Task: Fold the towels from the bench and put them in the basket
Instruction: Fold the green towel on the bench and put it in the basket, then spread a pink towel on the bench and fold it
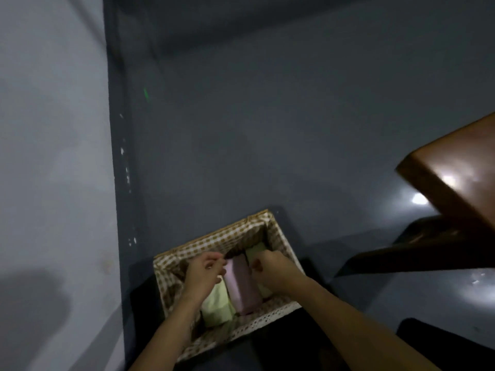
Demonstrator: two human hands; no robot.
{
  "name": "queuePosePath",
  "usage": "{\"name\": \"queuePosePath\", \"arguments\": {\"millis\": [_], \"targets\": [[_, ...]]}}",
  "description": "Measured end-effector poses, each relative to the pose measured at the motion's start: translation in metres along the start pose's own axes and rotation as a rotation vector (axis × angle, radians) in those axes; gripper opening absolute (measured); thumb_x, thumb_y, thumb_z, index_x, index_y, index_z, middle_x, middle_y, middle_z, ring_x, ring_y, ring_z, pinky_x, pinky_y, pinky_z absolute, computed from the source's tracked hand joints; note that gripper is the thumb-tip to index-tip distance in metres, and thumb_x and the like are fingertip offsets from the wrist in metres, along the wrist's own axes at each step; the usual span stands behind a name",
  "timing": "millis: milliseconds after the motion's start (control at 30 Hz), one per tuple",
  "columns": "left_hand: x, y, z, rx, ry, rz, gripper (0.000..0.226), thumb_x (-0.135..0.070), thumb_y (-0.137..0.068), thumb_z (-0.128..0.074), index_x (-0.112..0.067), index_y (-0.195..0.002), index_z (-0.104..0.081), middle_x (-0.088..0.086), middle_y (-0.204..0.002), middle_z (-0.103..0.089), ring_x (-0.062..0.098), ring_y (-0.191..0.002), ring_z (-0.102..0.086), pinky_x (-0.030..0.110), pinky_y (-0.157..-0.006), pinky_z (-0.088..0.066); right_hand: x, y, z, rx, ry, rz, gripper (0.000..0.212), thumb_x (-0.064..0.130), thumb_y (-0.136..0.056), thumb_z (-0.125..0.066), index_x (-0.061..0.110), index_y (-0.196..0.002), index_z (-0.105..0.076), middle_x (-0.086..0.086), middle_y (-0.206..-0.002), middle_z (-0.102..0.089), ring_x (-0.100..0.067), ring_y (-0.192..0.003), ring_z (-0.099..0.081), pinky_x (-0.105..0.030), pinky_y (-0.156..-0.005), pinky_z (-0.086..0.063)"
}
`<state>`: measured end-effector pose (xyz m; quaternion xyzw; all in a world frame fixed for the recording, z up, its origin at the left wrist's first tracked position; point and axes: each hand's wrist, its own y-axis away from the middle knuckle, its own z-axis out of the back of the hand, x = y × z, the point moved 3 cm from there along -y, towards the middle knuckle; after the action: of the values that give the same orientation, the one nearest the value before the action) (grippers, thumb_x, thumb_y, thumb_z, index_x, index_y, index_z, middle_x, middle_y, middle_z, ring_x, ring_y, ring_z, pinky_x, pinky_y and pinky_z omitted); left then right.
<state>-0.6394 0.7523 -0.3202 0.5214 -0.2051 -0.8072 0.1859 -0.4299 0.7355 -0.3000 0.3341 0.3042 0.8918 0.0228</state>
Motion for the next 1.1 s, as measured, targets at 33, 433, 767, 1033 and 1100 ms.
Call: {"name": "queuePosePath", "arguments": {"millis": [33, 433, 767, 1033, 1100], "targets": [[-0.027, 0.017, -0.008, 0.041, 0.017, -0.062, 0.008, -0.012, -0.103, -0.064, -0.011, -0.102, -0.072, 0.005, -0.090, -0.079, 0.022, -0.080, -0.076, 0.032, -0.066, -0.060, 0.005, 0.019, 0.023, -0.041, 0.021, 0.023, 0.022, 0.028, -0.099, -0.059, 0.019, -0.116, -0.071, -0.007, -0.116, -0.071, -0.030, -0.106, -0.066, -0.036, -0.086, -0.054], [-0.290, 0.267, -0.154, 0.514, 0.216, -0.574, 0.016, -0.010, -0.102, -0.064, 0.004, -0.097, -0.070, 0.018, -0.089, -0.077, 0.027, -0.072, -0.072, 0.035, -0.065, -0.059, -0.037, 0.366, 0.244, -0.687, 0.373, 0.006, 0.016, 0.039, -0.101, -0.056, 0.028, -0.108, -0.065, 0.006, -0.103, -0.073, -0.022, -0.093, -0.069, -0.042, -0.076, -0.058], [-0.326, 0.478, -0.371, 1.064, 0.022, -0.668, 0.016, -0.011, -0.103, -0.062, 0.002, -0.097, -0.069, 0.019, -0.089, -0.077, 0.028, -0.071, -0.070, 0.033, -0.061, -0.056, -0.208, 0.648, 0.206, -1.003, 0.307, -0.580, 0.017, 0.037, -0.101, -0.052, 0.028, -0.102, -0.066, 0.007, -0.100, -0.072, -0.022, -0.089, -0.068, -0.040, -0.073, -0.057], [-0.256, 0.636, -0.508, 1.388, -0.344, -0.760, 0.018, -0.014, -0.104, -0.062, 0.001, -0.099, -0.070, 0.013, -0.089, -0.077, 0.025, -0.073, -0.070, 0.038, -0.068, -0.058, -0.328, 0.822, 0.080, -1.133, -0.008, -1.040, 0.019, 0.042, -0.099, -0.058, 0.027, -0.107, -0.068, 0.003, -0.111, -0.075, -0.023, -0.100, -0.070, -0.039, -0.082, -0.053], [-0.233, 0.673, -0.532, 1.446, -0.406, -0.783, 0.017, -0.012, -0.104, -0.061, 0.002, -0.099, -0.069, 0.014, -0.088, -0.077, 0.022, -0.070, -0.070, 0.038, -0.067, -0.057, -0.362, 0.859, 0.045, -1.154, -0.077, -1.189, 0.021, 0.045, -0.095, -0.059, 0.028, -0.105, -0.066, -0.001, -0.117, -0.074, -0.028, -0.099, -0.071, -0.042, -0.083, -0.055]]}}
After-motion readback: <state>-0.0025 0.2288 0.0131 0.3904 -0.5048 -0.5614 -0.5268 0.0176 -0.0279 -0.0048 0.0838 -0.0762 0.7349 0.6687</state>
